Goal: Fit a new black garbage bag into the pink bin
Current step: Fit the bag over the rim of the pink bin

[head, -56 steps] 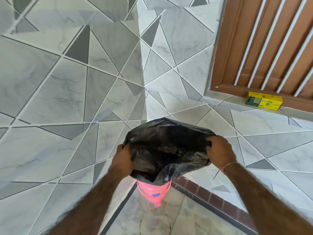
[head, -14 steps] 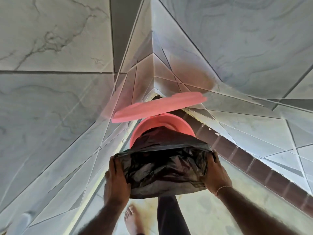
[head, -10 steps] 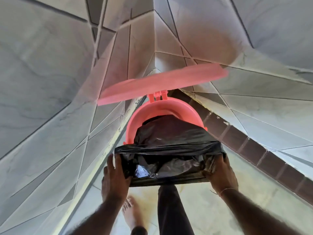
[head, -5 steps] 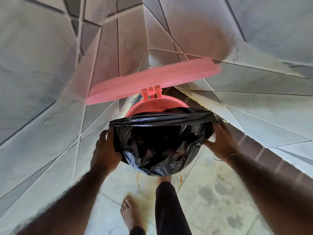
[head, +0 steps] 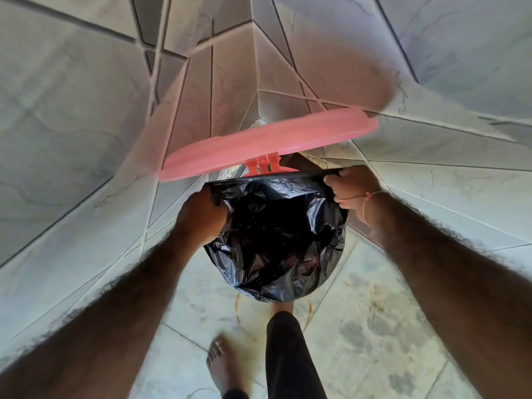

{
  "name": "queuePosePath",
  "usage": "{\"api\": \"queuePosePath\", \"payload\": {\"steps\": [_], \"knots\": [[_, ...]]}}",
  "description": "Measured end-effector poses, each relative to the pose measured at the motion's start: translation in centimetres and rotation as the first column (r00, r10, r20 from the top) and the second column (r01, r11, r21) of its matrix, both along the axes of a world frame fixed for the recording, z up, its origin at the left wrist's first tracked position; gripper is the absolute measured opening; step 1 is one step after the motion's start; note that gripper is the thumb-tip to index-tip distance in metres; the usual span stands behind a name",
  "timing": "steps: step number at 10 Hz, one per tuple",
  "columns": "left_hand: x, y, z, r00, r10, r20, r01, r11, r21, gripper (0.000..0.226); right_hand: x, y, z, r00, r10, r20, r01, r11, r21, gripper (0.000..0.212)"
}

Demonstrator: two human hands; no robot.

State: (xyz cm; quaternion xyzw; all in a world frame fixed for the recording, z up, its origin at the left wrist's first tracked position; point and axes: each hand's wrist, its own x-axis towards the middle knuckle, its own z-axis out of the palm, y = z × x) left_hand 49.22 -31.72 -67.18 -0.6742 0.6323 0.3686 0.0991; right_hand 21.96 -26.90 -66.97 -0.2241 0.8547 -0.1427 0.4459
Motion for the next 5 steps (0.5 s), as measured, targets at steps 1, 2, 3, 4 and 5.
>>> {"api": "queuePosePath", "payload": {"steps": [1, 2, 3, 4, 5], "knots": [[-2.0, -0.4, -0.1, 0.998, 0.047, -0.042, -0.048, 0.999, -0.013, 0.047, 1.5, -1.3, 0.4, 0.982, 0.166, -0.094, -0.171, 0.984, -0.056, 0.030], [-3.6, -0.9, -0.3, 0.990, 0.087, -0.113, -0.088, 0.996, -0.008, 0.036, 2.3, -2.2, 0.5, 0.966, 0.231, -0.116, -0.247, 0.957, -0.154, 0.035], [-4.1, -2.0, -0.7, 0.980, 0.157, -0.123, -0.153, 0.987, 0.043, 0.041, 1.9, -2.3, -0.7, 0.972, 0.212, -0.098, -0.228, 0.953, -0.197, 0.035], [-3.5, -2.4, -1.0, 0.918, 0.366, -0.153, -0.338, 0.923, 0.183, 0.052, 0.8, -1.3, -2.5, 0.979, 0.197, -0.055, -0.203, 0.967, -0.151, 0.039], [-1.0, -1.8, -3.6, 0.818, 0.546, -0.179, -0.487, 0.825, 0.288, 0.067, -0.2, 0.7, -4.0, 0.998, 0.058, 0.027, -0.056, 0.996, -0.068, 0.044]]}}
